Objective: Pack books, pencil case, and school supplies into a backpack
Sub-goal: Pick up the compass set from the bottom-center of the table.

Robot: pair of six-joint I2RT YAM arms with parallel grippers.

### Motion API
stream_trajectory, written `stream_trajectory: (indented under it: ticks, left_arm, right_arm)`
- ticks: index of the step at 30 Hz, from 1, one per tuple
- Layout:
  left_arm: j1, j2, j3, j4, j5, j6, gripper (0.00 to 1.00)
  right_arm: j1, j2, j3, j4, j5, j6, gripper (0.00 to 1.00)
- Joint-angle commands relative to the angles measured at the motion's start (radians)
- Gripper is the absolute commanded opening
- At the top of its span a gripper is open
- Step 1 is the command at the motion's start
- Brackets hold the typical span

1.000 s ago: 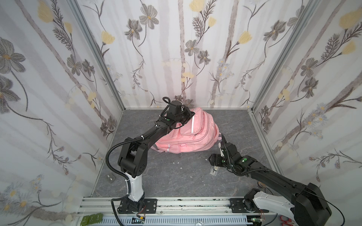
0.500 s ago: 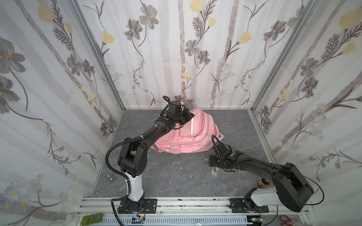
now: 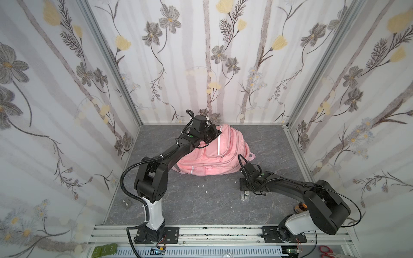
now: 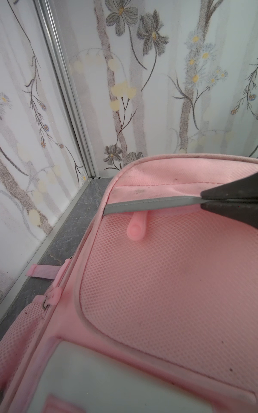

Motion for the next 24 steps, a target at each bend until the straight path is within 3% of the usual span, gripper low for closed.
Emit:
stream_trajectory:
  ticks: [1, 9, 24]
  left_arm:
    - [0.004, -0.022, -0.005, 0.023, -0.001, 0.001, 0.0]
    - [0.004, -0.052, -0.051, 0.053, -0.038, -0.007, 0.0]
    - [0.002, -0.084, -0.133, 0.131, -0.014, -0.03, 0.0]
  right_arm:
    - [-0.009, 0.021, -0.004, 0.002, -0.046, -0.04, 0.62]
    - [-0.044, -0.001, 0.01, 0.004, -0.047, -0.117, 0.51]
    - [-0.089, -0.057, 0.045, 0.053, -0.113, -0.177, 0.49]
